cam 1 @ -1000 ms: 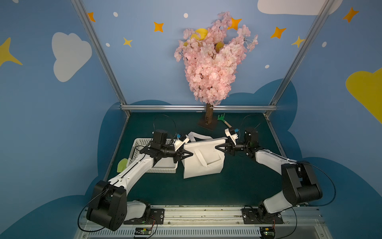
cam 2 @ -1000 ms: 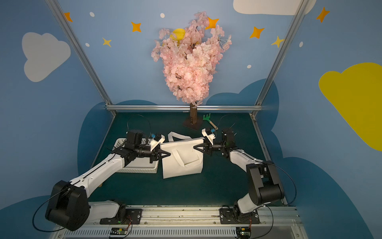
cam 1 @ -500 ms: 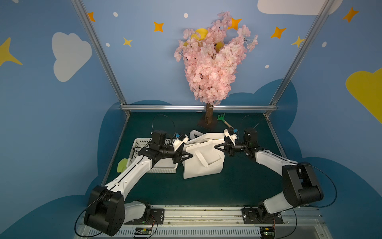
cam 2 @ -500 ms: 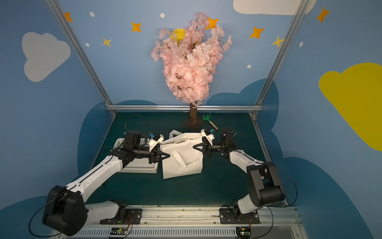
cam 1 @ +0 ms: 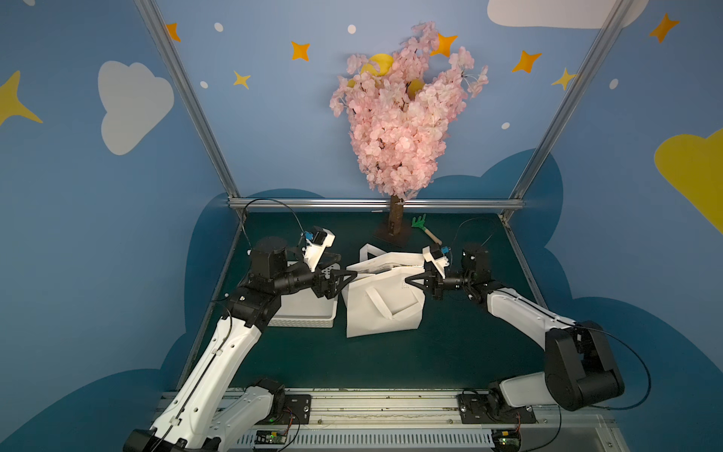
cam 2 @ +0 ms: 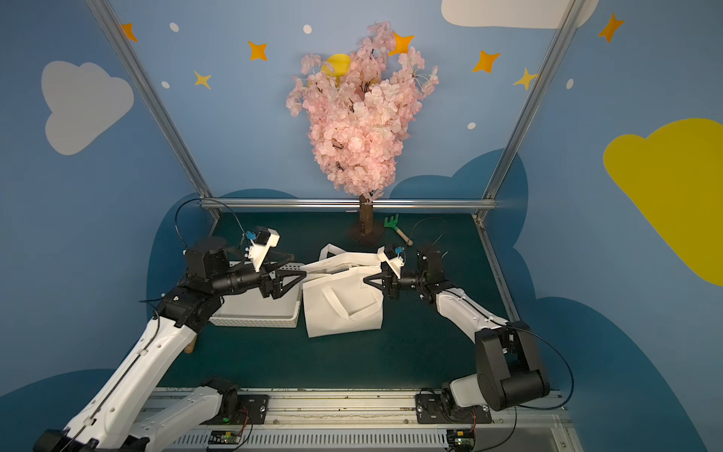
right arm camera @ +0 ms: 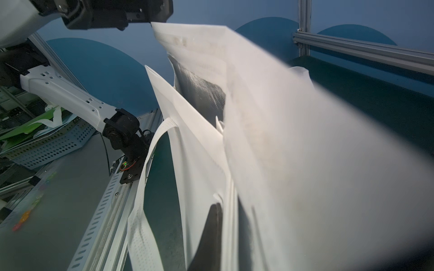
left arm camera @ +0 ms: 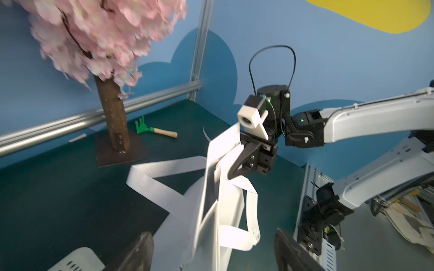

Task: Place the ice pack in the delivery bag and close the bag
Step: Seal the delivery bag at the center of the board.

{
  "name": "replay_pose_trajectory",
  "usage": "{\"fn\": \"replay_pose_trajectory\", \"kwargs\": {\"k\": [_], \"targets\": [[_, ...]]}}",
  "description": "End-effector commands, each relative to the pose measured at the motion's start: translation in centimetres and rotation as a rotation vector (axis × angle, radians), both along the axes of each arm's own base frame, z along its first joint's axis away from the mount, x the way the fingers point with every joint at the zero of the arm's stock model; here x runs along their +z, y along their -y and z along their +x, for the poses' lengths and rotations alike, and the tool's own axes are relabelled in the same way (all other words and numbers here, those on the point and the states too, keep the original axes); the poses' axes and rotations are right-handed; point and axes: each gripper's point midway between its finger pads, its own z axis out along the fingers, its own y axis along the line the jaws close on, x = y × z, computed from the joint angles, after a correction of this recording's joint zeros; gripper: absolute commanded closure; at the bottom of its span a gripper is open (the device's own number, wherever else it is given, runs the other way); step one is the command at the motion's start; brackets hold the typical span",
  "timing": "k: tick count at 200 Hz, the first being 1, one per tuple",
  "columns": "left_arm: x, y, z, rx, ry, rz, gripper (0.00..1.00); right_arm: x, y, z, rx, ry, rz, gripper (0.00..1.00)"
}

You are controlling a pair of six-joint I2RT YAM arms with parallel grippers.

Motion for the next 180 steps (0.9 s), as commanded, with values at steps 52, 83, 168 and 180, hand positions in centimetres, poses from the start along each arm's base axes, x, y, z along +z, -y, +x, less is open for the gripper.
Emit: {"fn": "replay_pose_trajectory", "kwargs": {"k": [52, 83, 168, 180], "targets": [[-2.0, 0.6, 9.7, 0.029, -0.263, 0.042, 0.19, 0.7, -0.3, -1.4, 0.013, 0.075, -0.026, 1.0], [-4.4, 2.8, 10.0, -0.124, -0.368, 0.013, 0.24, 0.8, -0.4, -1.4, 0.012, 0.084, -0.034, 1.0], [-6.9, 7.5, 6.5, -0.347, -0.476, 0.022, 0.25, 0.5, -0.4, -1.1, 0.002, 0.086, -0.05, 1.0], [-7.1, 7.8, 5.8, -0.366, -0.478, 0.034, 0.25, 0.5, -0.3, -1.1, 0.0, 0.086, -0.052, 1.0]]}}
